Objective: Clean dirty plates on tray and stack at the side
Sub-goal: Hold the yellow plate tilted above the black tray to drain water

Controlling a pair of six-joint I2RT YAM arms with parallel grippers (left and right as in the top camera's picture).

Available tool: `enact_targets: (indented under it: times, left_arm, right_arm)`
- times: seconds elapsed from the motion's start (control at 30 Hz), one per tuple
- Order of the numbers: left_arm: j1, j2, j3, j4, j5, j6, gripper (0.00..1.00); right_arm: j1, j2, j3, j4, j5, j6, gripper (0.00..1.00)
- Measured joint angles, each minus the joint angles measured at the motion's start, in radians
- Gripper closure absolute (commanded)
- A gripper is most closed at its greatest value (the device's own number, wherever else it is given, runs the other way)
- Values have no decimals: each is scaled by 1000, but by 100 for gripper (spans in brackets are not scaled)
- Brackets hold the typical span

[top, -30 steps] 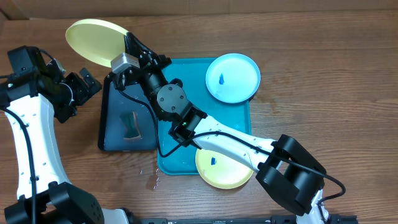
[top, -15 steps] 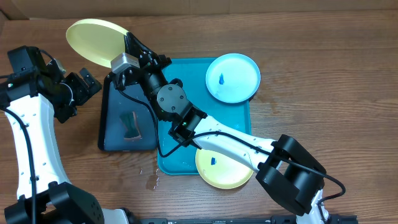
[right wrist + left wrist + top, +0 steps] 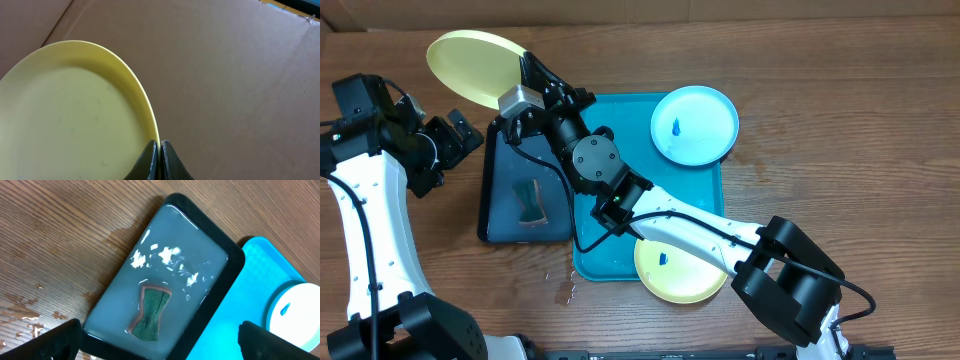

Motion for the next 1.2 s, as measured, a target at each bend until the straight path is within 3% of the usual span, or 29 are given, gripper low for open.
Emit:
enact_targets:
  times: [0.93, 1.2]
  left_arm:
    - [0, 0, 0, 0, 0, 0, 0]
    - [0, 0, 0, 0, 0, 0, 0]
  right_arm:
    - [0, 0, 0, -24, 24, 15, 96]
    - [0, 0, 1, -257, 125, 276, 96]
